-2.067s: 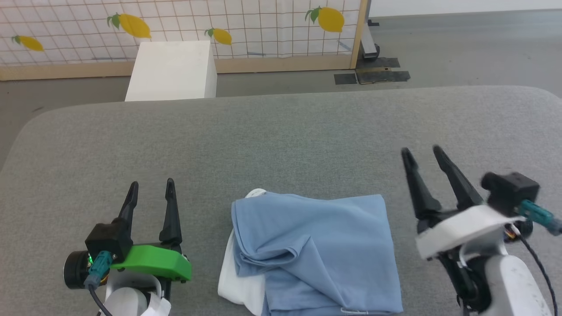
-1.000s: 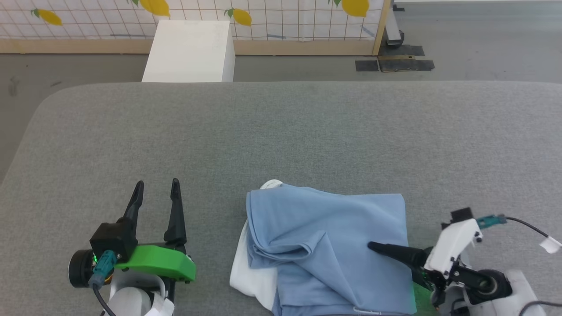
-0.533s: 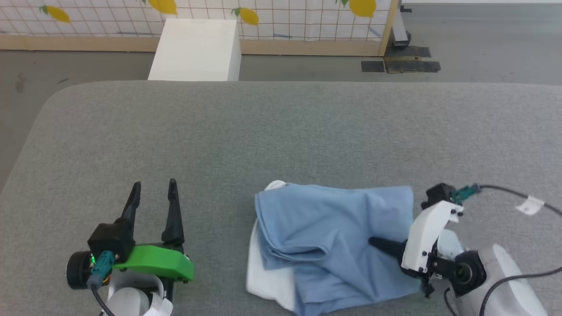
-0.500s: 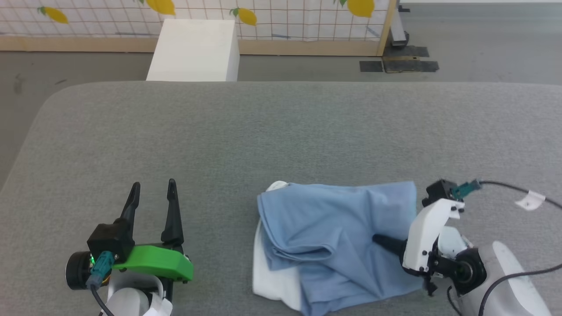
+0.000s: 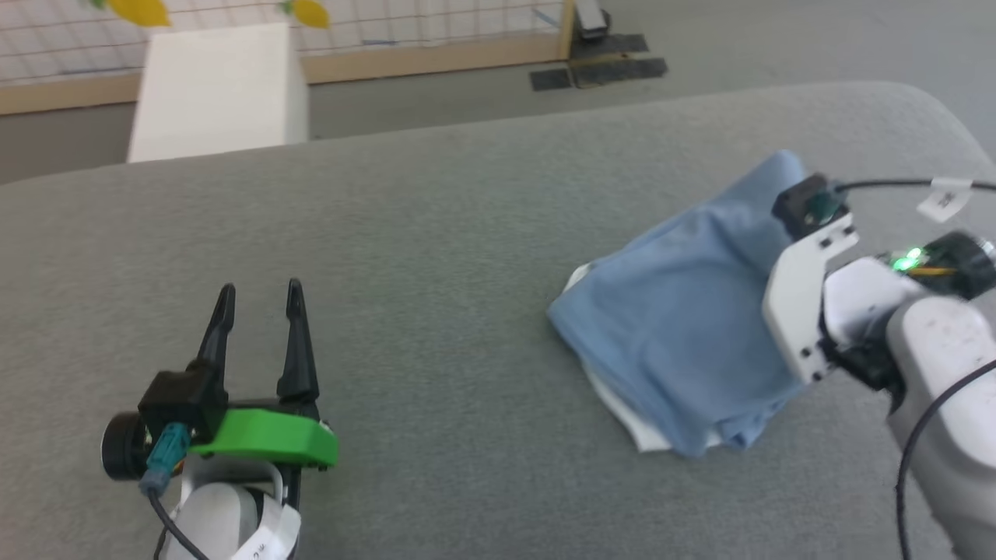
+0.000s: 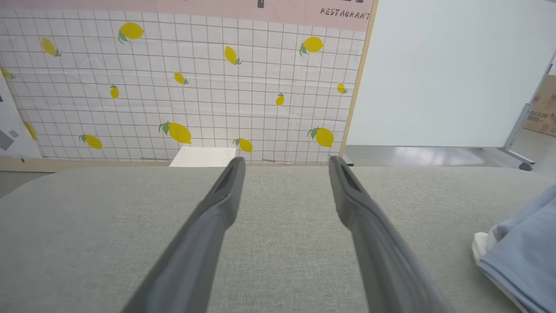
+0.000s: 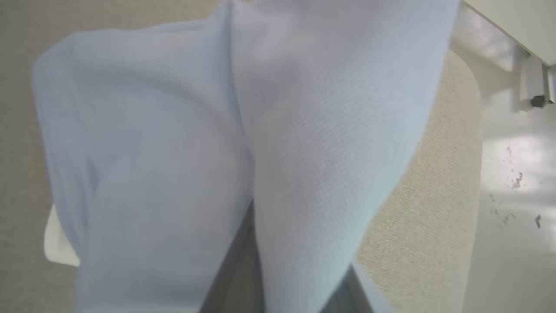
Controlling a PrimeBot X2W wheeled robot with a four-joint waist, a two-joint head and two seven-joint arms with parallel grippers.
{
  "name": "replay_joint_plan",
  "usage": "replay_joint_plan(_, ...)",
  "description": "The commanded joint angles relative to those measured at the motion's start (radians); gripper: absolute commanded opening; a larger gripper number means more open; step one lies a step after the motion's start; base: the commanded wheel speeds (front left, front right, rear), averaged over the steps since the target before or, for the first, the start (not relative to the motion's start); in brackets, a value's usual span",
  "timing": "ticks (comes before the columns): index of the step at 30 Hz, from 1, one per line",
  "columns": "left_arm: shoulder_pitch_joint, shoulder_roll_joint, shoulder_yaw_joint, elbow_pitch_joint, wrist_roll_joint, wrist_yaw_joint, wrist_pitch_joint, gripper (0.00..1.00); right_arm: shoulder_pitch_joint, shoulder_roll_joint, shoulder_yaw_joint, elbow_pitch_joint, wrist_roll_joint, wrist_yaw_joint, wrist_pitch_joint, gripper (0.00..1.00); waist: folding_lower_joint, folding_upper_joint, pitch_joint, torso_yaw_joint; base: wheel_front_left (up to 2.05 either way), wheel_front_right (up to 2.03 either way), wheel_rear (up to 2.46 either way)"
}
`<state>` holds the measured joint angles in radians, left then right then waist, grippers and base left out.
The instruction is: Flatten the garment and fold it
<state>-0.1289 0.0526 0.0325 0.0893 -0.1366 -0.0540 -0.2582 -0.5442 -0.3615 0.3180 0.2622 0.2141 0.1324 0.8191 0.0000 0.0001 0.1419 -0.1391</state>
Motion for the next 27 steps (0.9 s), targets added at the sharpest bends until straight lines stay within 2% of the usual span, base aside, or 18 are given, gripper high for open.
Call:
replay_joint_plan(1,-0.025,0.002,-0.003,-0.006,0.018,-0.007,-0.004,1.0,-0.032,-0.017,-0.009,0.012,-0.025,-0.002,-0.008,0.0,0.0,-0.0001,0.085,-0.101,0.0,0.0,0.0)
replay_joint_plan(6,-0.075,0.023,-0.008,-0.02,0.04,-0.017,-0.004,1.0,-0.109,-0.05,-0.068,0.095,-0.117,-0.002,-0.07,0.0,0.0,-0.0001,0.163,-0.188,0.0,0.0,0.0)
replay_joint_plan(13,-0.139,0.066,-0.022,-0.033,0.07,-0.024,-0.003,1.0,-0.203,-0.015,-0.252,0.234,-0.249,-0.002,-0.213,0.0,0.0,-0.0001,0.269,-0.253,0.0,0.0,0.0)
replay_joint_plan(21,-0.188,0.11,-0.031,-0.073,0.091,-0.027,0.032,1.0,-0.295,0.021,-0.458,0.354,-0.423,-0.002,-0.376,0.0,0.0,-0.0001,0.36,-0.239,0.0,0.0,0.0)
replay_joint_plan(27,-0.181,0.121,-0.031,-0.084,0.087,-0.025,0.04,1.0,-0.343,0.048,-0.567,0.432,-0.513,-0.002,-0.459,0.0,0.0,-0.0001,0.365,-0.208,0.0,0.0,0.0)
